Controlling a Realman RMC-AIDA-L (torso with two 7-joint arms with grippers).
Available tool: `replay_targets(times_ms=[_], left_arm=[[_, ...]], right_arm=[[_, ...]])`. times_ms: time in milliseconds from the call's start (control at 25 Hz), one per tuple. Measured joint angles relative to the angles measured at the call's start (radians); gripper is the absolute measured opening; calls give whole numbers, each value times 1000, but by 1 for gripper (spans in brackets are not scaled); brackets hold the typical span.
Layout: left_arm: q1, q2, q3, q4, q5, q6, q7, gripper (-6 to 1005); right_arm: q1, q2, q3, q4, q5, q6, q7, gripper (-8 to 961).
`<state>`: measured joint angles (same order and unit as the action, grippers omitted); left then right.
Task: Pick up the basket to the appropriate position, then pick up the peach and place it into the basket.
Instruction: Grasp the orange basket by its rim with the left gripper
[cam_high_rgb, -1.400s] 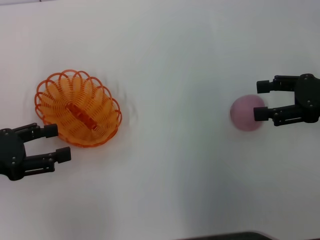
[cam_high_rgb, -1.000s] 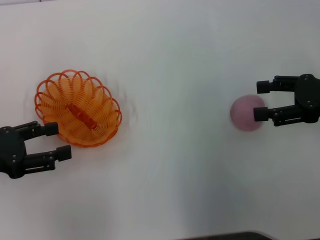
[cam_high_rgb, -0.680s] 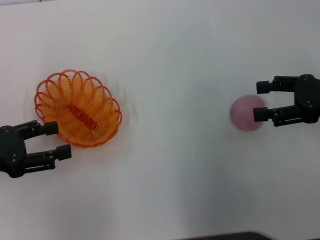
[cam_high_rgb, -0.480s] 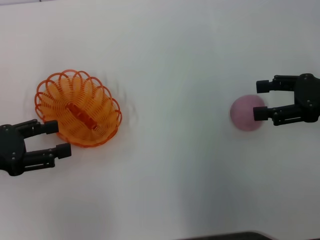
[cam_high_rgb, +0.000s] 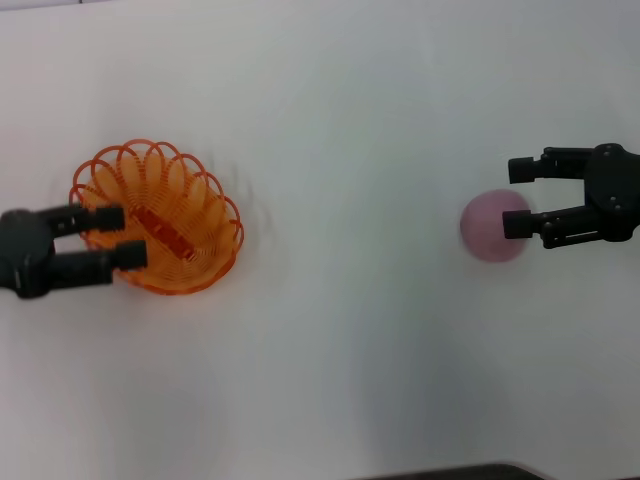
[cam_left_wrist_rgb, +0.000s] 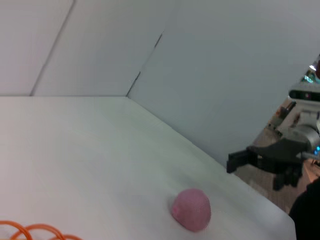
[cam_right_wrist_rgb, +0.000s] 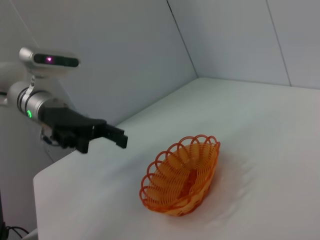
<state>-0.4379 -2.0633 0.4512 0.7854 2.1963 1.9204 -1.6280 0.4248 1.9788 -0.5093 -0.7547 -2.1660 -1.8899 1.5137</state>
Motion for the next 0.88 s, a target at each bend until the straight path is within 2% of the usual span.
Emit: replay_targets(times_ms=[240,480,560,760,880], left_arm=[[-67,16,-2,21,-4,-5,-112,840],[-134,17,21,106,4,-22,-256,840],[-146,18,60,139,5,-47,-315,841],[-163,34,271,239,12,-178,-530,840],[-188,33,325,290,70,-222,-600,840]], right_arm=[[1,0,-1,0,0,9,-2,955],[1,0,0,0,0,11,-4,955],[0,0,-1,0,0,13,-5,955],[0,0,-5,0,0,27,-6,955],[1,0,-6,0,0,33,-6,954]])
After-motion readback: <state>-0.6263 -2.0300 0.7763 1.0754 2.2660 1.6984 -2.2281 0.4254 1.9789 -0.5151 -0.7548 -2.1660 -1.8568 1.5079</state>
